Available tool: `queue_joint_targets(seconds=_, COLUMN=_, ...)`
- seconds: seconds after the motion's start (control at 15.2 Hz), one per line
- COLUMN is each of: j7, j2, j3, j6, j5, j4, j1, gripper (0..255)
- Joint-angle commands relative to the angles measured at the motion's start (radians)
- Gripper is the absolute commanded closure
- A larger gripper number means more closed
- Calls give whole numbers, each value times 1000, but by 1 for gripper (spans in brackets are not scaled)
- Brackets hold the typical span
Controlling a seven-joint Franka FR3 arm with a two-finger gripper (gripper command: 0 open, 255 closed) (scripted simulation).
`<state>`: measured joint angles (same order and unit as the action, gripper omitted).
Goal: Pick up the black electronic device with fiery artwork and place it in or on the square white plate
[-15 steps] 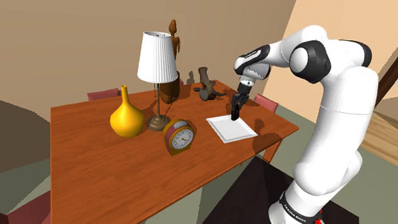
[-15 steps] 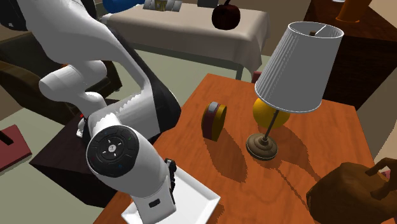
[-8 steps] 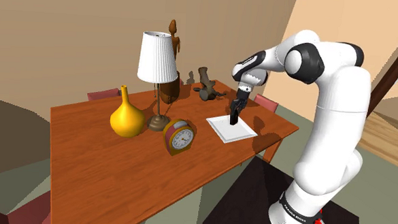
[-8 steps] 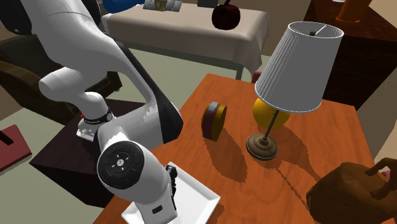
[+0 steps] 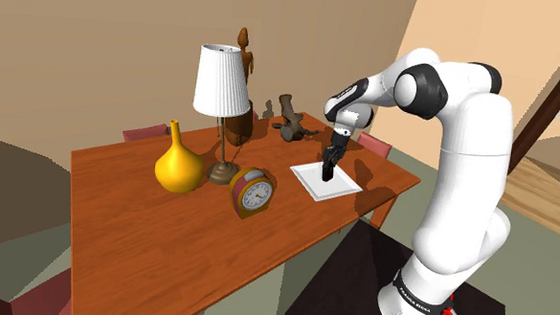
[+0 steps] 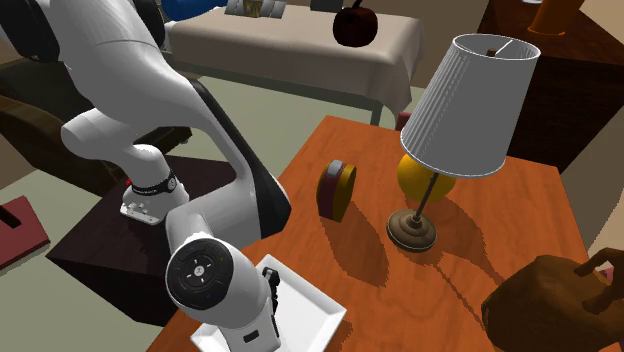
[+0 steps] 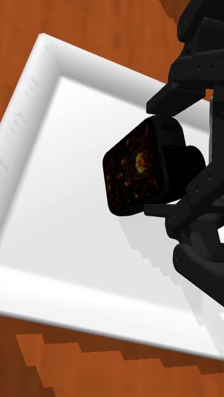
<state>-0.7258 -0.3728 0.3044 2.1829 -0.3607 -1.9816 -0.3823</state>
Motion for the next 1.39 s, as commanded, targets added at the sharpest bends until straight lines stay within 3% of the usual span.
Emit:
queue_joint_targets(seconds=0.0, j7=-1, j2=-1, j3=0, j6=2, j5=-1, j4=-1, j1=0, gripper=255)
queue_joint_targets(seconds=0.26, j7=-1, j2=-1, j3=0, j6=2, j5=-1, j4=-1, j1=0, gripper=255)
queue_joint_targets(seconds=0.33, j7=-1, j2=-1, j3=0, j6=2, j5=-1, j4=-1, j1=0, gripper=0)
queue_joint_targets(seconds=0.66, j7=-1, j2=-1, j3=0, j6=2, j5=-1, j4=-1, j1=0, gripper=0)
queue_joint_targets(seconds=0.92, j7=25, j2=57, j3=21, j6=-105, j5=40, j4=53, j1=-4, gripper=0)
queue_joint_targets(seconds=1.32, j7=25, j2=57, j3=21, j6=-105, j5=40, j4=53, j1=-4, gripper=0)
